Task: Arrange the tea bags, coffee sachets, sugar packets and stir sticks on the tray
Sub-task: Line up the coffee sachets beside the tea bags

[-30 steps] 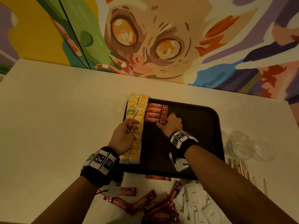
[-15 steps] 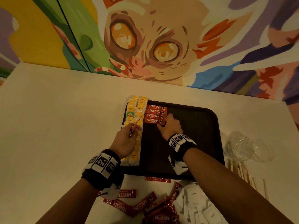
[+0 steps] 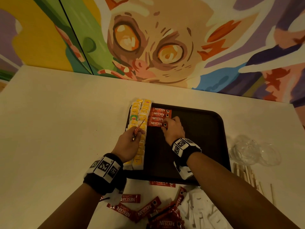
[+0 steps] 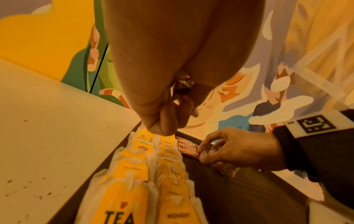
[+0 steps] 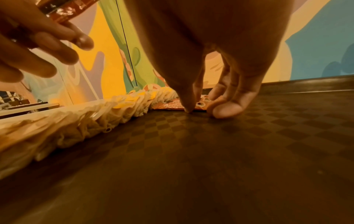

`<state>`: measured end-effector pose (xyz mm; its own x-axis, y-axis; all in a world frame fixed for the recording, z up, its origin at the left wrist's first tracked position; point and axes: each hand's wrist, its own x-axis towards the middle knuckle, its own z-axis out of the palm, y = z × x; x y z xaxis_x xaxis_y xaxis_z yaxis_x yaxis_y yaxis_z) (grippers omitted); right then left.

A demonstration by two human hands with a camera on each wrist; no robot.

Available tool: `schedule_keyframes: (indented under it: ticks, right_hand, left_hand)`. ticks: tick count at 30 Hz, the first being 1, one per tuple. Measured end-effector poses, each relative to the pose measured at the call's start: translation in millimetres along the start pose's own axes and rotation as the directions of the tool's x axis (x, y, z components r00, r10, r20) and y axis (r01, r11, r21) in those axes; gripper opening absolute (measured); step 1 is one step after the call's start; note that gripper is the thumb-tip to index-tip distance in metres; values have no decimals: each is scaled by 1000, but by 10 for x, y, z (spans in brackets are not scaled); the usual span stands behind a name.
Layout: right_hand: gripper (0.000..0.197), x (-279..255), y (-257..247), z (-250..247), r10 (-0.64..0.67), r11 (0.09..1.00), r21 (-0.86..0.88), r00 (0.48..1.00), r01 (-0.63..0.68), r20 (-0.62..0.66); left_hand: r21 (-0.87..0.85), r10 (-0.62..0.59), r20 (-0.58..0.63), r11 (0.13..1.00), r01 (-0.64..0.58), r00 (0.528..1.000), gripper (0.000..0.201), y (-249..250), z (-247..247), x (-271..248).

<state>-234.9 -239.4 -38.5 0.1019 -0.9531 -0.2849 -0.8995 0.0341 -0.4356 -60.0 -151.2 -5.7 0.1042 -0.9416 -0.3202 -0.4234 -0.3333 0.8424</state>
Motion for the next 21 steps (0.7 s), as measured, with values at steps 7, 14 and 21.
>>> schedule_keyframes:
  ticks: [7, 14, 21]
  right_hand:
    - [23, -66, -100, -58, -9, 972, 233, 999, 17, -34]
    - [26, -494, -330, -336, -101, 568, 787, 928, -242, 359]
    - [14, -634, -153, -308, -78, 575, 807, 972, -136, 220]
  left_hand:
    - [103, 47, 10, 994, -47, 999, 19, 60, 7, -12]
    - [425, 112, 61, 896, -127, 992, 33, 58, 28, -34]
    - [111, 56, 37, 992, -60, 998, 23, 123, -45, -62]
